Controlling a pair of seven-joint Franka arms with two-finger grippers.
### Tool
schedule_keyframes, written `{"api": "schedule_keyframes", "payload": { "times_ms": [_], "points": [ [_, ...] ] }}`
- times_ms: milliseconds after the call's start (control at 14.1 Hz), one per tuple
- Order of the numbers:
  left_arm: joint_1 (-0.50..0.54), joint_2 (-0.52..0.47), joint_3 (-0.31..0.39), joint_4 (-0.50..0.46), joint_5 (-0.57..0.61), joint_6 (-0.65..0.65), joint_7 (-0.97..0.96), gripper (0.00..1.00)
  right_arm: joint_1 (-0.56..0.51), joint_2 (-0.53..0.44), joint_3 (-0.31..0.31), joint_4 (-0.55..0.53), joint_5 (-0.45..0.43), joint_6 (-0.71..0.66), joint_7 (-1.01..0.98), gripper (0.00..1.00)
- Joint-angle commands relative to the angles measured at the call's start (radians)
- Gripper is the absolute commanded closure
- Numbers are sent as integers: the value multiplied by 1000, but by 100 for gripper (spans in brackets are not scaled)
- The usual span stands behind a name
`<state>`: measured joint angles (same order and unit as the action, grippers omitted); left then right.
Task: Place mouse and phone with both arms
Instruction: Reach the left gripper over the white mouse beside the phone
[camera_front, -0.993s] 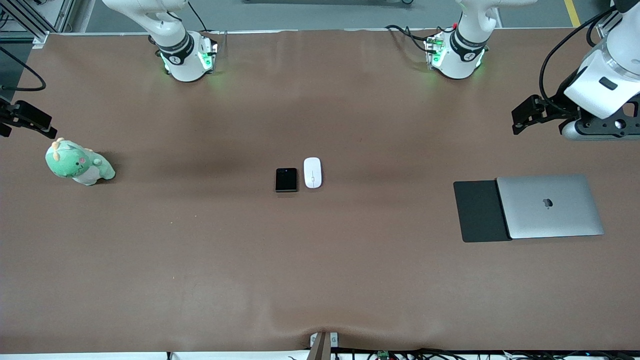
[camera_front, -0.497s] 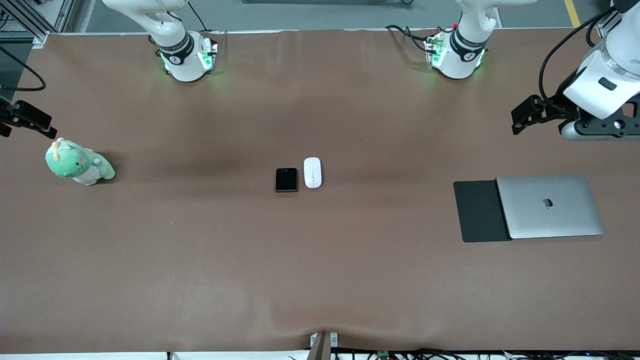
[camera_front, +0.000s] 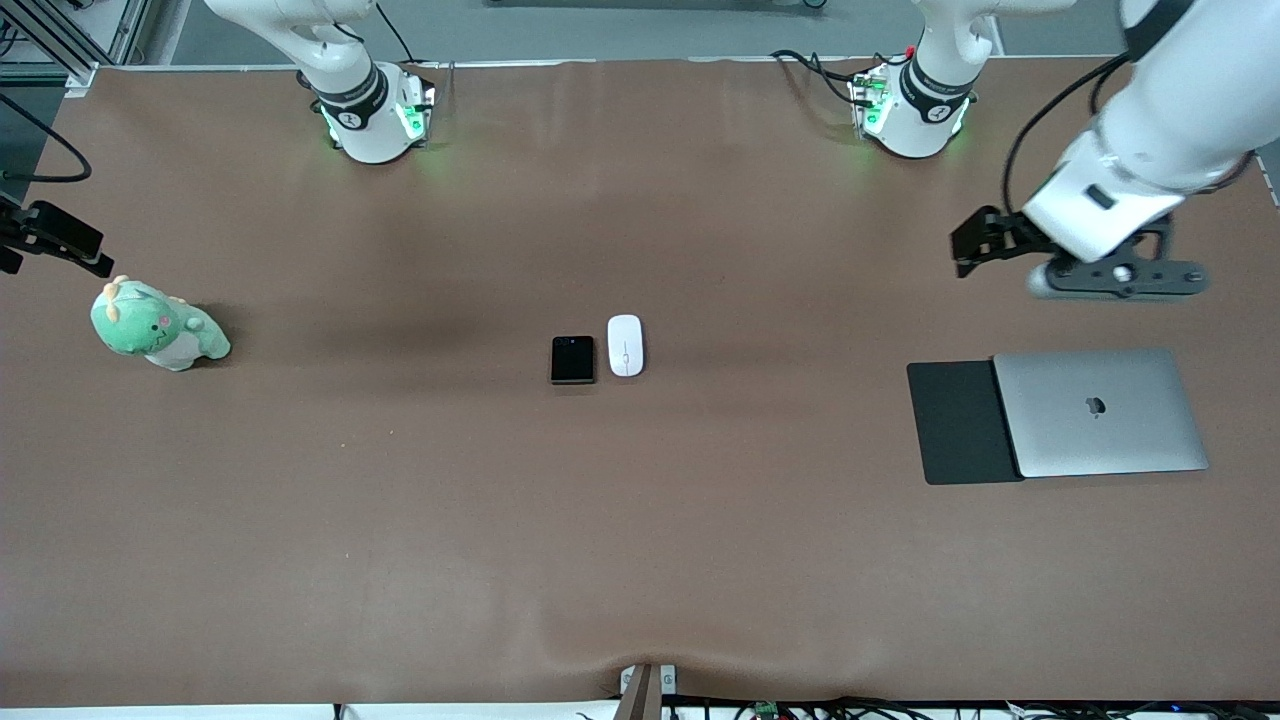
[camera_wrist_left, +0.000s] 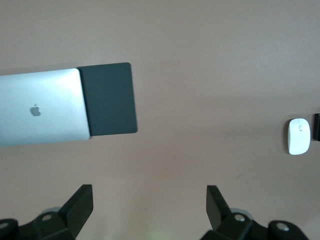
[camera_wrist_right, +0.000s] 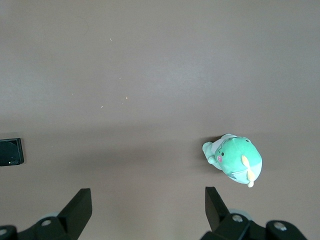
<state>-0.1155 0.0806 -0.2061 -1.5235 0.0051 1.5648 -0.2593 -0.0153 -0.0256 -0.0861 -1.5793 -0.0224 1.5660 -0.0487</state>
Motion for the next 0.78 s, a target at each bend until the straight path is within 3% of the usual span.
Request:
{"api": "schedule_keyframes", "payload": {
  "times_ms": [0,709],
  "points": [
    [-32,47,-35,5,18,20,-92,0,-3,-11,0,-4,-2,-7,4,0],
    [-246,186,-41,-89,41,233,-423,0,-5,-11,-1,-5,-2,-7,-3,0]
  ]
}}
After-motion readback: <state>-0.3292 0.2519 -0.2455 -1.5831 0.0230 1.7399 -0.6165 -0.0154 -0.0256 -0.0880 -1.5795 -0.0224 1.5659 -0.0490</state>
